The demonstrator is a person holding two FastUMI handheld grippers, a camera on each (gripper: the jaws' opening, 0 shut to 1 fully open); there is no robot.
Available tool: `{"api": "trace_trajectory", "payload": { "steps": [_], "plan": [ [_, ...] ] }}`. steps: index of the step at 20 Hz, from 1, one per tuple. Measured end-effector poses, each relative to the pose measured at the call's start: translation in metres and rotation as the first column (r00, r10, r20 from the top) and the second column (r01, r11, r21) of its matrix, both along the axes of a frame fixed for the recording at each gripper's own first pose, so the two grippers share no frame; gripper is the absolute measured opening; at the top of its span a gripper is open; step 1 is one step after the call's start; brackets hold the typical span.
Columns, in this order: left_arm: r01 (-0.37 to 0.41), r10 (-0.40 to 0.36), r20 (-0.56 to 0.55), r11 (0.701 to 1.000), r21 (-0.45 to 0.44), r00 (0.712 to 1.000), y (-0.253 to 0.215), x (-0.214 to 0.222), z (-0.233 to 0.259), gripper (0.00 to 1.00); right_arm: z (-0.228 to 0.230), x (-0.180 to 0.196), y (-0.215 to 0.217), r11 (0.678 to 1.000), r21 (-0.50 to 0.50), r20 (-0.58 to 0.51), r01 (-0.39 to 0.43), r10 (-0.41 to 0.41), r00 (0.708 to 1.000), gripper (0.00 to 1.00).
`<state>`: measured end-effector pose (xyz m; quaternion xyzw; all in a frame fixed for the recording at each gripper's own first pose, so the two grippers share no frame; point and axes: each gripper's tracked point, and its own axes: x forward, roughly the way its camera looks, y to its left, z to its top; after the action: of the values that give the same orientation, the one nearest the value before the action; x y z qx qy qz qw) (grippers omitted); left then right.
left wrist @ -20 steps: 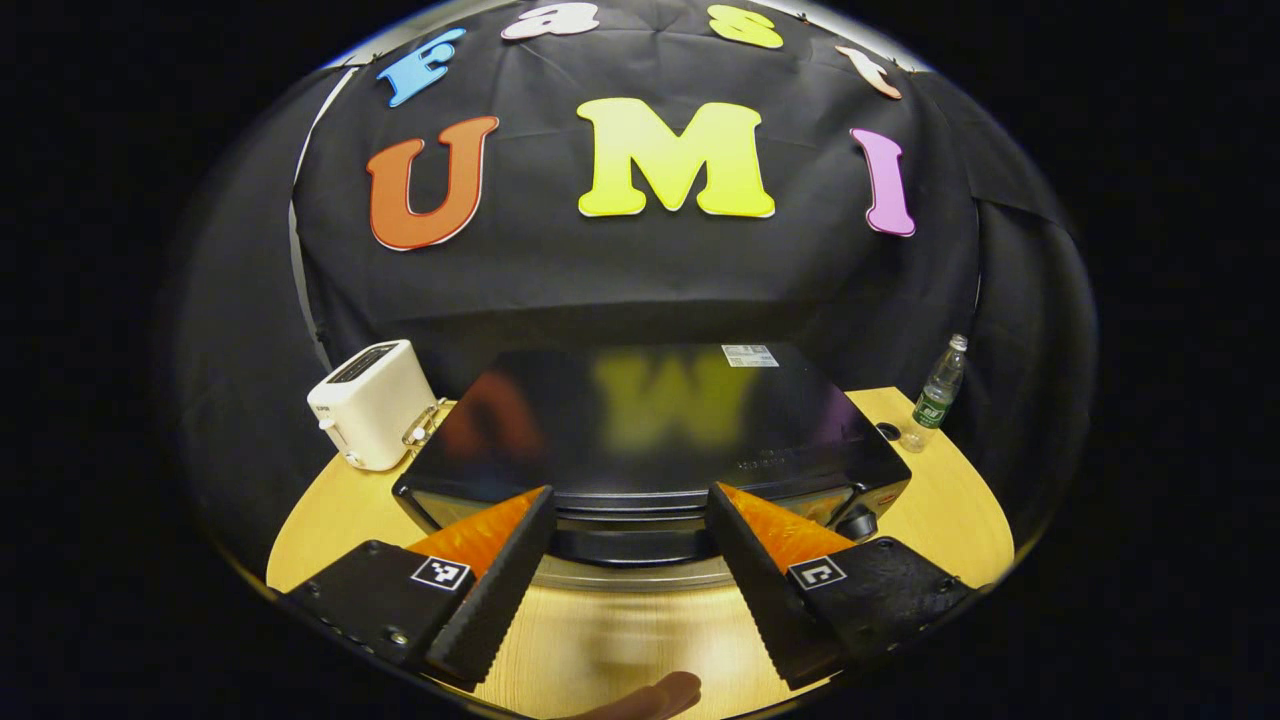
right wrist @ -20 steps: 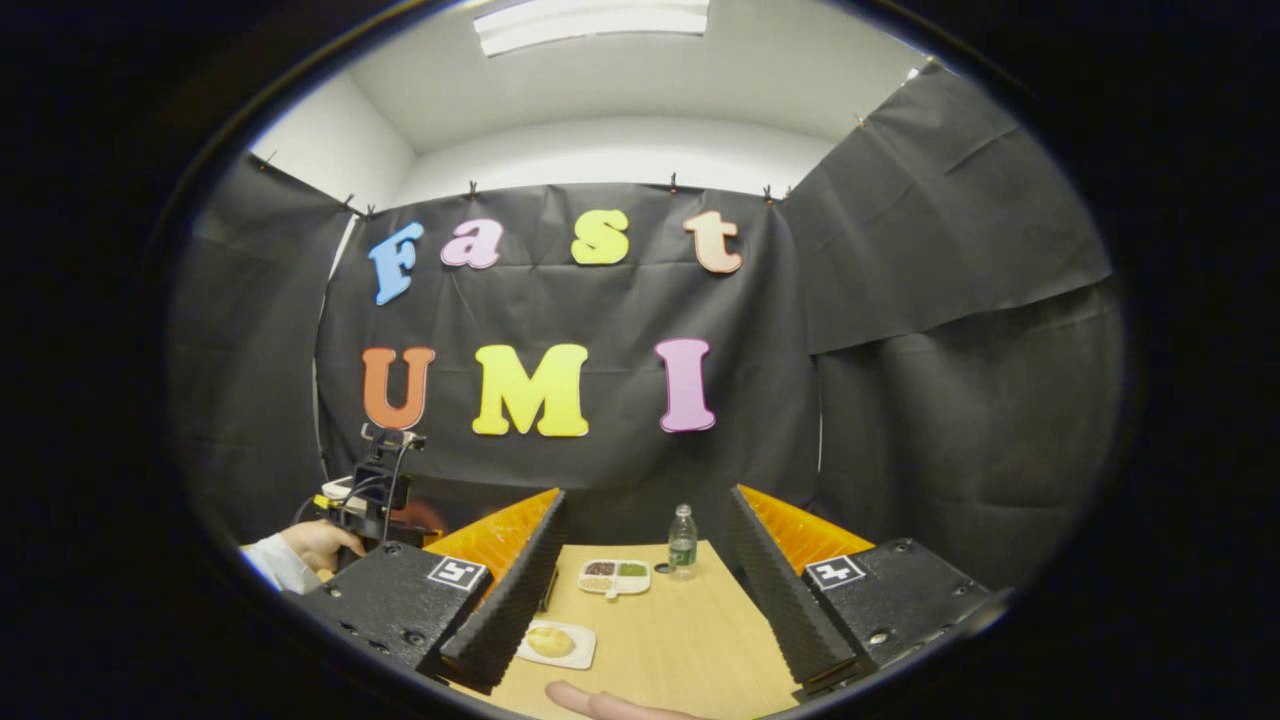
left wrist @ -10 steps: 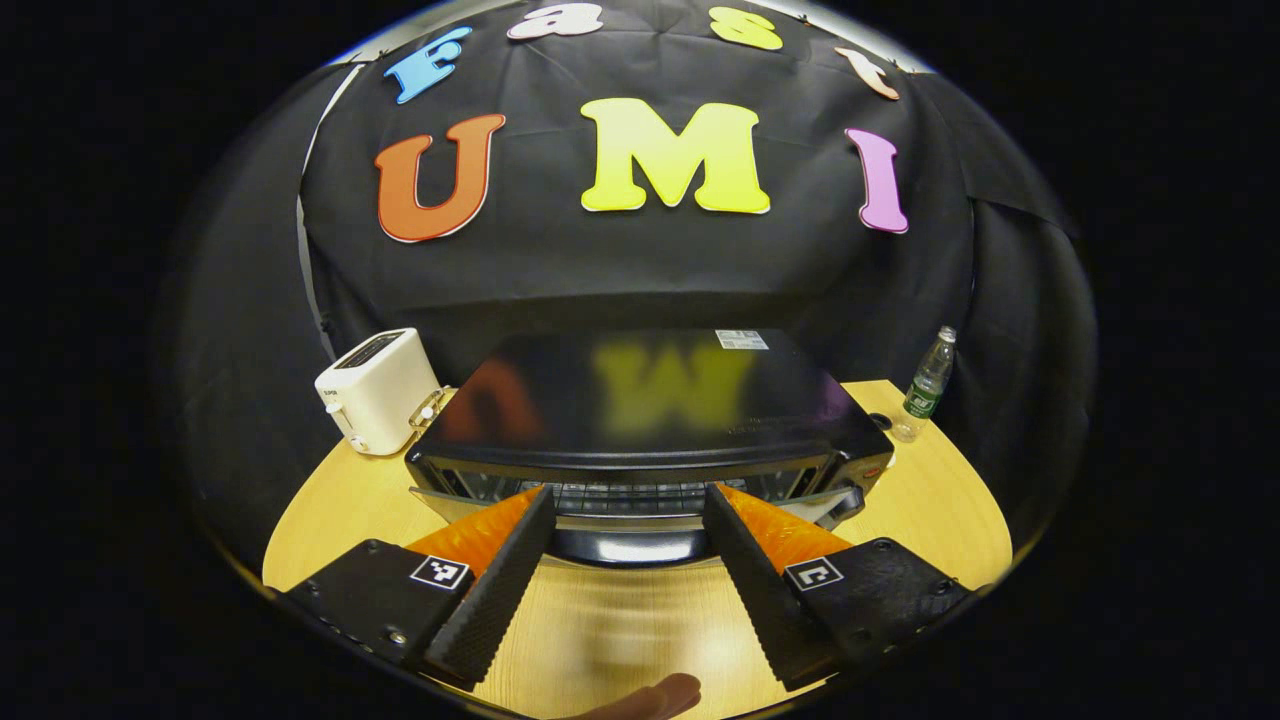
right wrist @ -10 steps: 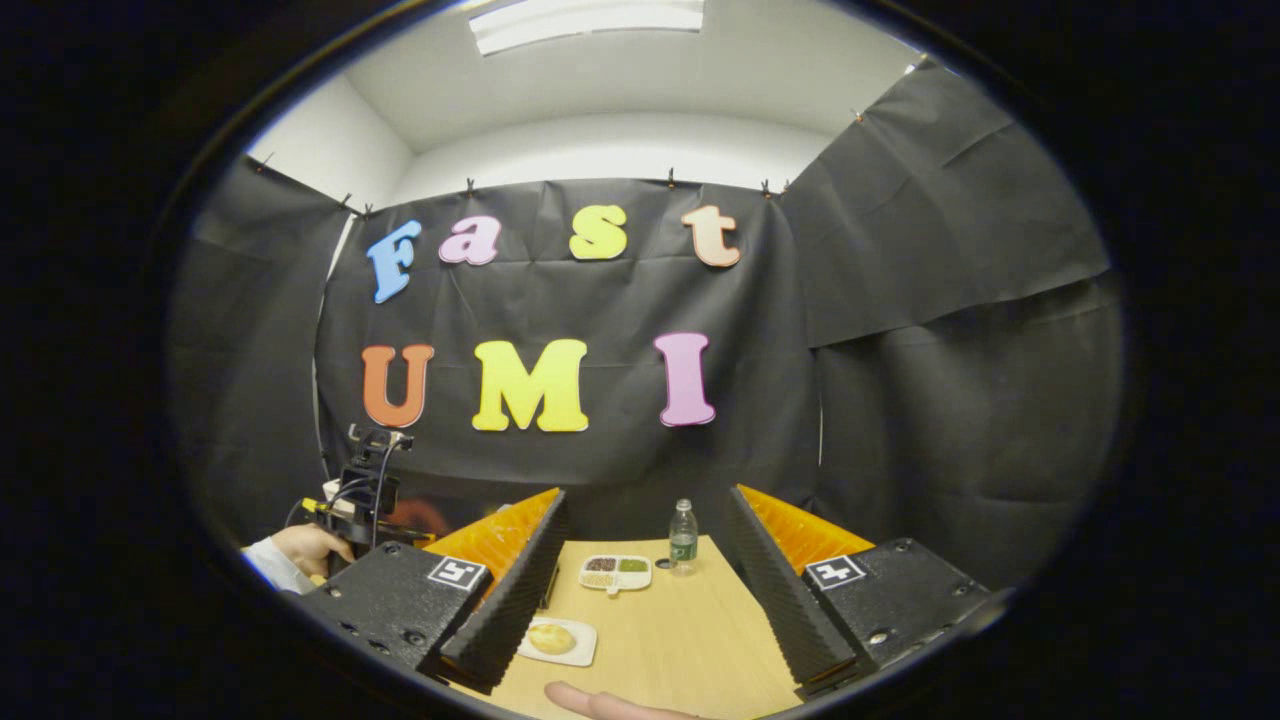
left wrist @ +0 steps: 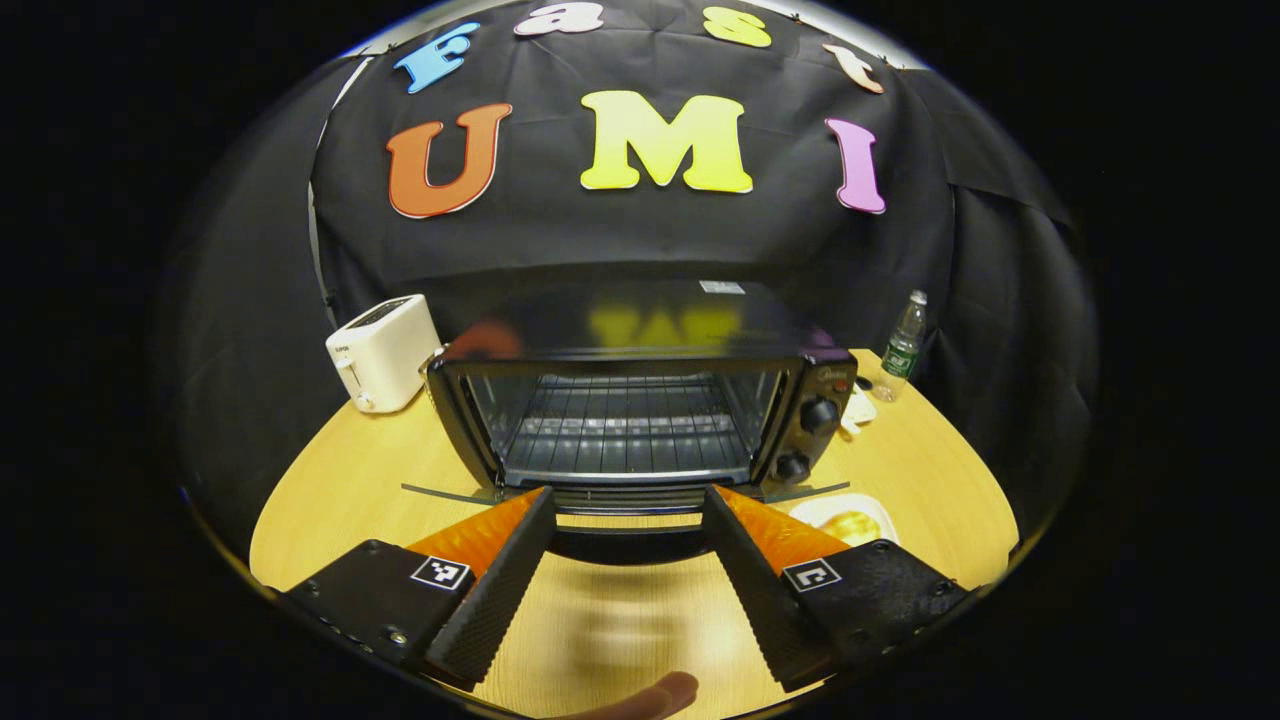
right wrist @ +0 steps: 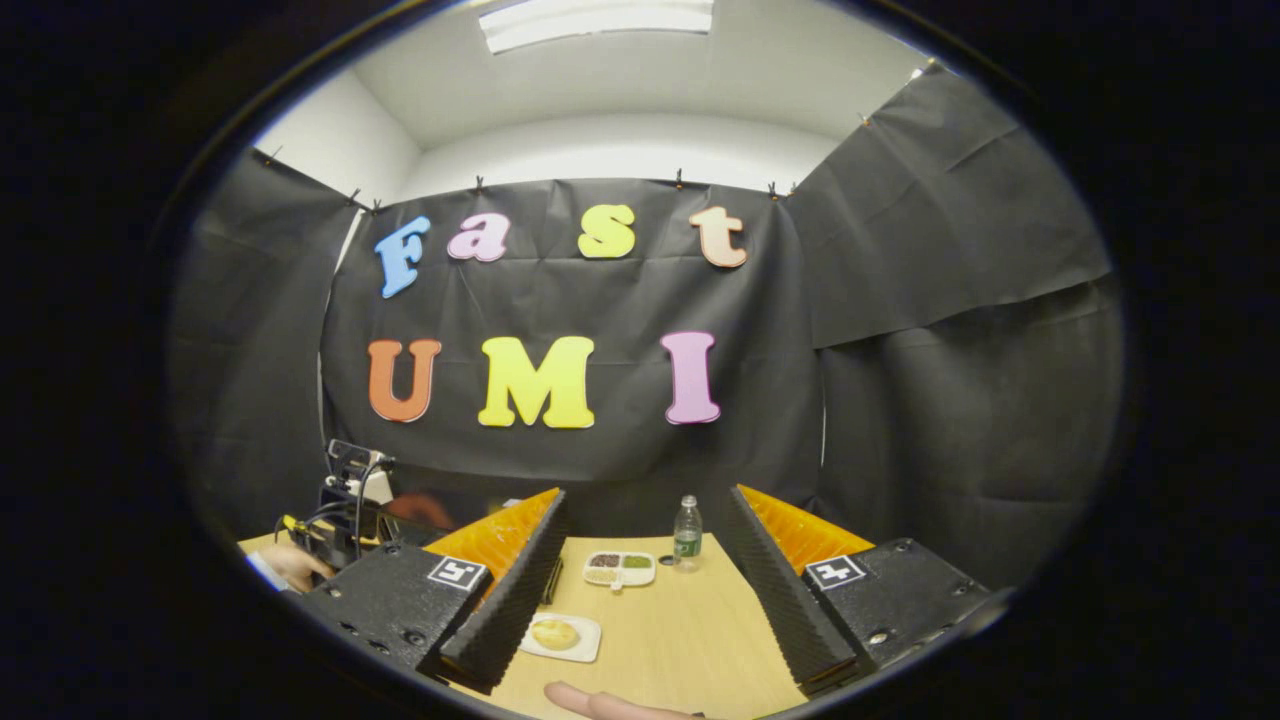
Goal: Open the electric oven with the left hand, put the food in, and close the electric oven.
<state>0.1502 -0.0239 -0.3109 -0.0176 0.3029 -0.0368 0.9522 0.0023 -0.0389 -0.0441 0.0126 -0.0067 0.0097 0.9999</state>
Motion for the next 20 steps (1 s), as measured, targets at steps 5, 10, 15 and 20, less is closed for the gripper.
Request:
{"api": "trace_trajectory", "payload": {
  "steps": [5,10,15,20],
  "plan": [
    [-0.023,0.023,-0.008,1.0,-0.016,1.0,-0.002,-0.032,-0.029,0.98,-0.007,-0.001,0.01,1.0,0.003,-0.009,-0.008,0.008,1.0,0.97],
    [-0.034,0.033,-0.025,0.999,-0.031,0.999,-0.004,-0.049,-0.054,0.97,-0.019,0.002,0.017,1.0,0.001,-0.032,-0.01,0.01,0.999,0.97],
    [-0.021,0.021,-0.038,1.0,-0.018,0.999,-0.013,-0.058,-0.07,0.94,-0.022,0.003,0.023,1.0,0.01,-0.041,-0.01,0.011,0.999,0.97],
    [-0.033,0.03,-0.09,0.999,-0.034,0.995,-0.012,-0.065,-0.094,0.94,-0.031,0.005,0.024,1.0,0.001,-0.055,-0.014,0.014,0.998,0.97]
  ]
}}
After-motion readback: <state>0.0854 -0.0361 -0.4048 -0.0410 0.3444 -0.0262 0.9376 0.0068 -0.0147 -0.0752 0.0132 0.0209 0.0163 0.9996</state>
